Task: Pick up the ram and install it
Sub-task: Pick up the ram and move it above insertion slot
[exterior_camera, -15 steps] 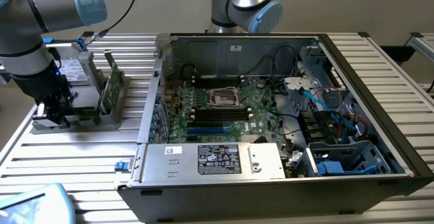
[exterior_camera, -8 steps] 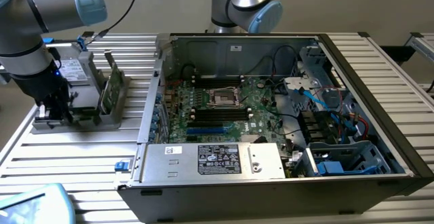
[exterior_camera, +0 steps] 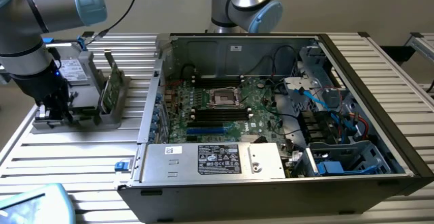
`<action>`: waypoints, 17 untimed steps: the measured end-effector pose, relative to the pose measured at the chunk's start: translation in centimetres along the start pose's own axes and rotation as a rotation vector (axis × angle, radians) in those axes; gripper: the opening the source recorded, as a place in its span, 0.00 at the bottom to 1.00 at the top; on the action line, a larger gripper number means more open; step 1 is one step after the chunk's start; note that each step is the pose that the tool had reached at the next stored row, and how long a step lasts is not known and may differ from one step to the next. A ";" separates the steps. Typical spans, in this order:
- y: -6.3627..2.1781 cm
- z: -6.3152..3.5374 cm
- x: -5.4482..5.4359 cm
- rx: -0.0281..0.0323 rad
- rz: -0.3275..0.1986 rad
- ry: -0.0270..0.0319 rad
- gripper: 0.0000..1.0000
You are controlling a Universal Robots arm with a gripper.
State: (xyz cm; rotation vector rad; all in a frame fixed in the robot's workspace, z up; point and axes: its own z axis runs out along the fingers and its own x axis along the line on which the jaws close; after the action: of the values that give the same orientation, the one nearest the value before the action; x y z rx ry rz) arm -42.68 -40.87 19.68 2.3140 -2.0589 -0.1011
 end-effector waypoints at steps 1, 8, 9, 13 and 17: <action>0.00 0.00 0.0 -0.0001 0.000 0.0000 0.14; 0.00 0.00 0.0 0.0000 0.000 0.0000 0.14; 0.00 0.00 0.0 0.0000 0.000 0.0000 0.14; 0.00 0.00 0.0 0.0000 0.000 0.0000 0.28; -0.18 -0.01 0.0 0.0001 0.000 0.0001 0.28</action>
State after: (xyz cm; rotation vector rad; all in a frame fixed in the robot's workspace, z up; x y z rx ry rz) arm -42.50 -40.85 19.67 2.3139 -2.0591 -0.1010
